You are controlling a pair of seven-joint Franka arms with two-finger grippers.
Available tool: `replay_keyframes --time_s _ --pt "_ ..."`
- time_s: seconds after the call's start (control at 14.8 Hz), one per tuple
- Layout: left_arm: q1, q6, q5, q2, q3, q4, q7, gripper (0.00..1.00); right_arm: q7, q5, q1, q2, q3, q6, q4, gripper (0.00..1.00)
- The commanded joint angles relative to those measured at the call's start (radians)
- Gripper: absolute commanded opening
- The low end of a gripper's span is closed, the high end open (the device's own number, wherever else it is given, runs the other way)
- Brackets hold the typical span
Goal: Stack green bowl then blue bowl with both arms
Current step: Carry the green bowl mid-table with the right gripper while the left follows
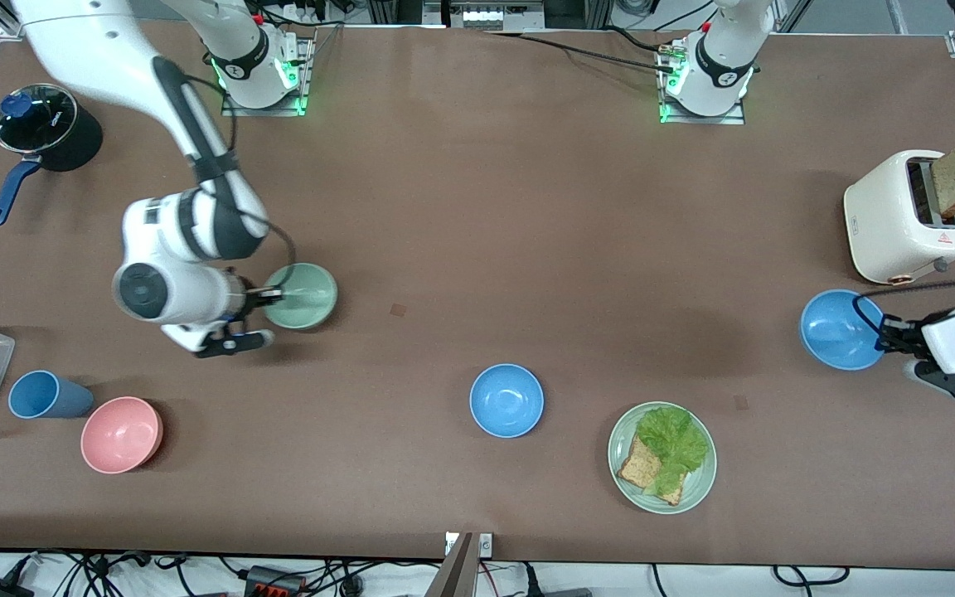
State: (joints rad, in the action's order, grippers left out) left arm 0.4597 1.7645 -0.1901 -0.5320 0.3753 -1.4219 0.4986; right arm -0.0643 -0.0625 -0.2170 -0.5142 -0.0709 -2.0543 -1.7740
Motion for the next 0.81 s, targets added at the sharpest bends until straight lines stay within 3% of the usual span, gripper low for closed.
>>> replay_keyframes --time_s 0.0,0.27,0.47,0.75 --pt "0.005 -0.178 -0.002 0.020 0.109 0.078 -0.137 0.00 -0.168 -0.058 -0.137 -0.035 -0.010 0.016 0.065 0.00" --pt "0.008 -0.313 0.030 0.020 0.302 0.133 -0.372 0.01 -0.372 -0.184 -0.320 -0.118 -0.009 -0.006 0.142 0.00" --pt "0.008 -0.321 0.098 0.027 0.391 0.133 -0.571 0.00 -0.454 -0.192 -0.386 -0.162 -0.010 -0.101 0.157 0.00" --pt "0.004 -0.324 0.097 0.035 0.497 0.086 -0.758 0.00 -0.479 -0.259 -0.447 -0.178 -0.010 -0.112 0.157 0.00"
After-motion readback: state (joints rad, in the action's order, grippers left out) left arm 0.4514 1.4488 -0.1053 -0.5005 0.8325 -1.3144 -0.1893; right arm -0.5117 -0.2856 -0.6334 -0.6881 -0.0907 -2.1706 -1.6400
